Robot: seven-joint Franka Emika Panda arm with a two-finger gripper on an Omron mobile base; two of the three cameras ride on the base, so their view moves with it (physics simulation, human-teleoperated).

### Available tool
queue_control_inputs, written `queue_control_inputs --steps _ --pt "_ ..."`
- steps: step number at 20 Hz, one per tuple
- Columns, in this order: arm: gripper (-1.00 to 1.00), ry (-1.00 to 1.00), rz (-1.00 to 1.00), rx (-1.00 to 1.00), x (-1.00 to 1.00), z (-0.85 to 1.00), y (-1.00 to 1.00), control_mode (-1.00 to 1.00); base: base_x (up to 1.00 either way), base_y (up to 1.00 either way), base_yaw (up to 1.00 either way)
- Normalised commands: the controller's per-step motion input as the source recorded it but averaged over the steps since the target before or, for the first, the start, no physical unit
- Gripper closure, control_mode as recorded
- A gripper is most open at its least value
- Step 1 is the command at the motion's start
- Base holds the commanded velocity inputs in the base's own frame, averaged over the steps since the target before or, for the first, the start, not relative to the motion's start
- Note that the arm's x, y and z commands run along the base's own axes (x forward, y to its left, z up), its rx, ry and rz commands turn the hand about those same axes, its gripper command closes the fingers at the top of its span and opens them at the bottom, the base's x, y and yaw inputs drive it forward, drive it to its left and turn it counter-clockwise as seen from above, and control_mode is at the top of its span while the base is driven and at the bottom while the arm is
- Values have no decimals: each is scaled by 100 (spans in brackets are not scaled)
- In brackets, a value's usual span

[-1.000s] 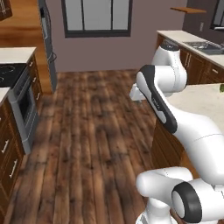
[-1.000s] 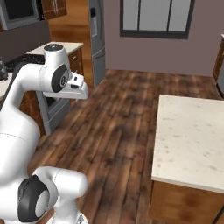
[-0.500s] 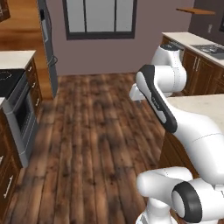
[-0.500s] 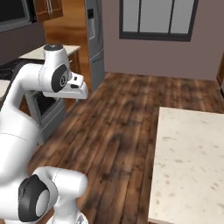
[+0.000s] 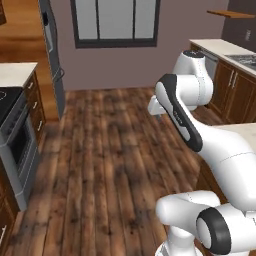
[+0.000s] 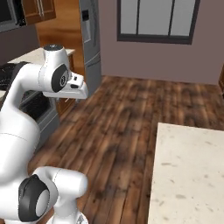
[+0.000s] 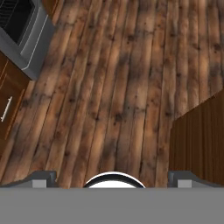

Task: Place the two vegetables and bowl onto the tray for setting up a vegetable dip station.

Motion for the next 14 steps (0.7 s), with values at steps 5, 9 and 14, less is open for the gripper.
queue_control_inputs --steps 5,9,14 --pt "-100 0 0 0 0 0 0 100 72 0 0" --pt "-100 0 0 0 0 0 0 100 72 1 0" --pt "-100 0 0 0 0 0 0 100 70 3 0"
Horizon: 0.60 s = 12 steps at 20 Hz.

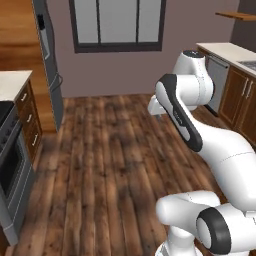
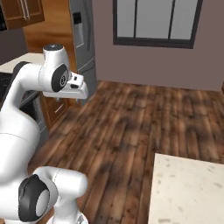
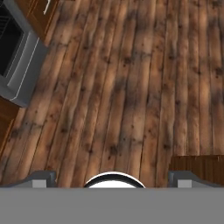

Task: Place the two vegetables and bowl onto the tray for setting up a vegetable dip station.

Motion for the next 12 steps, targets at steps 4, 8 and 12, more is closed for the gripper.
queue_control_inputs --steps 4,8,12 --pt "-100 0 0 0 0 0 0 100 70 6 0" --pt "-100 0 0 0 0 0 0 100 67 6 0" --pt "-100 0 0 0 0 0 0 100 60 8 -9"
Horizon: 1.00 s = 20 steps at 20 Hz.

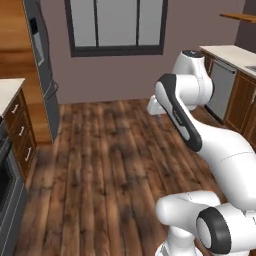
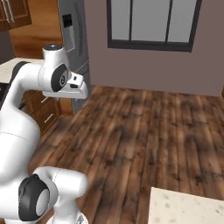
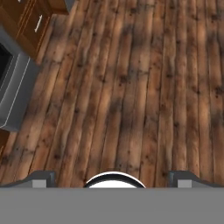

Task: Place the two vegetables and bowl onto the tray for setting up a vegetable dip station.

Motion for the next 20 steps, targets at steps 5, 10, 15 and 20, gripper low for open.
queue_control_inputs --steps 5,10,15,20 --pt "-100 0 0 0 0 0 0 100 55 11 -18" --pt "-100 0 0 0 0 0 0 100 49 13 -28" --pt "-100 0 0 0 0 0 0 100 45 15 -36" --pt "-100 0 0 0 0 0 0 100 40 19 -48"
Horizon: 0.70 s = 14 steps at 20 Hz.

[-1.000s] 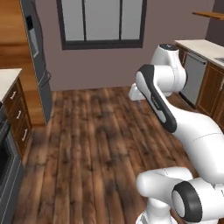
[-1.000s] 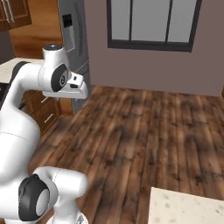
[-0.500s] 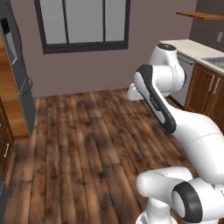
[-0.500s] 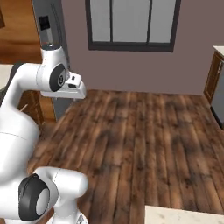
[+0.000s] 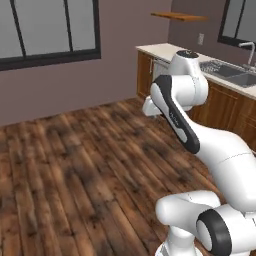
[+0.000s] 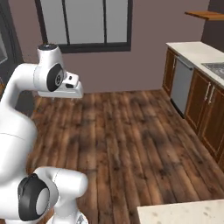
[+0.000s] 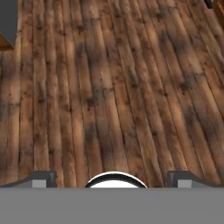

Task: Place the two vegetables and bowl onto the tray for setting up a vegetable dip station.

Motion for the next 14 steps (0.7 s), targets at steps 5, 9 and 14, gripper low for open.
queue_control_inputs --steps 5,9,14 --pt "-100 0 0 0 0 0 0 100 39 21 -52" --pt "-100 0 0 0 0 0 0 100 38 24 -55" --pt "-100 0 0 0 0 0 0 100 41 28 -52"
